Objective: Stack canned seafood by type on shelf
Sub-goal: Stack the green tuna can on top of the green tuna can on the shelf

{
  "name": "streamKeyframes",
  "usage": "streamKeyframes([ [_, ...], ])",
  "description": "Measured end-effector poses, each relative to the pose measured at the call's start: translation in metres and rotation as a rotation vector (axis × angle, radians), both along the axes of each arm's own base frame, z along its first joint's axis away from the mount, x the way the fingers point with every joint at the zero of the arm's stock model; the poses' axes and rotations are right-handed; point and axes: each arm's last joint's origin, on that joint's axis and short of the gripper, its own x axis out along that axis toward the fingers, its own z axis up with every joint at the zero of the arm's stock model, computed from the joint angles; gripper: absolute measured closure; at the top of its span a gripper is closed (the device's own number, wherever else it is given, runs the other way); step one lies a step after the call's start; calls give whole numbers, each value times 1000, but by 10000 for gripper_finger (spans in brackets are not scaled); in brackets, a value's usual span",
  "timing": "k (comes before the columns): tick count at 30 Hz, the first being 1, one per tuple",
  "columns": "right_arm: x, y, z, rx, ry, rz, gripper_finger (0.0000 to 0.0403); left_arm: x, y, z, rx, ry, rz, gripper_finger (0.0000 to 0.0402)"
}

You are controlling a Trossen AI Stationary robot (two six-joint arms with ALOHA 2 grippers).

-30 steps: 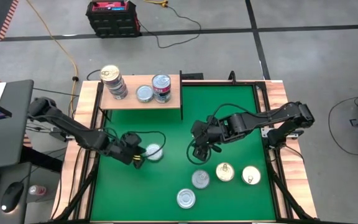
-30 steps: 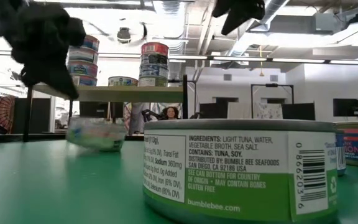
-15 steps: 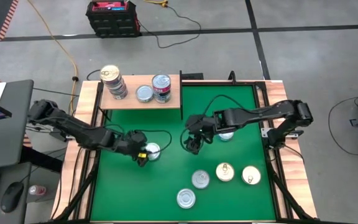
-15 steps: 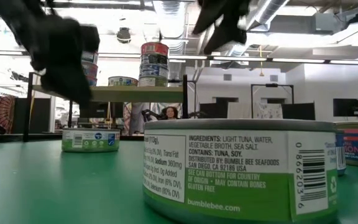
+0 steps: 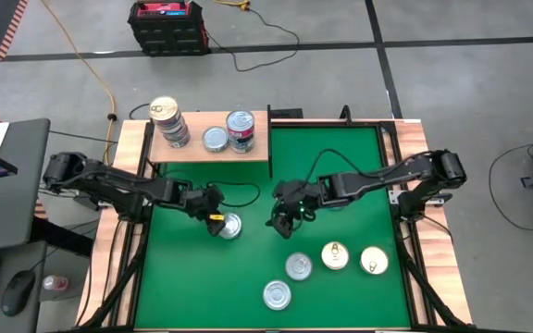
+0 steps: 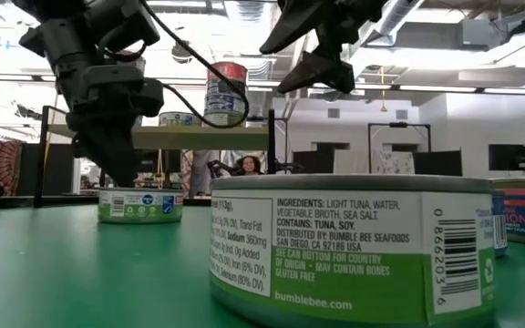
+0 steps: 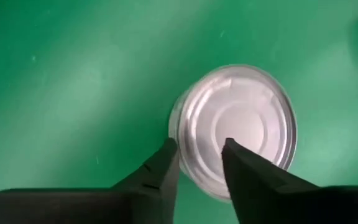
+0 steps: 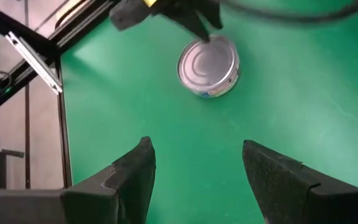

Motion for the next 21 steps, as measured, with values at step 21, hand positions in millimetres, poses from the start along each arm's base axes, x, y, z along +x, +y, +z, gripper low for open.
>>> streamKeyframes([
  [21, -2, 11, -1, -7, 9, 25, 138, -7, 9, -28, -139, -61, 99, 317],
])
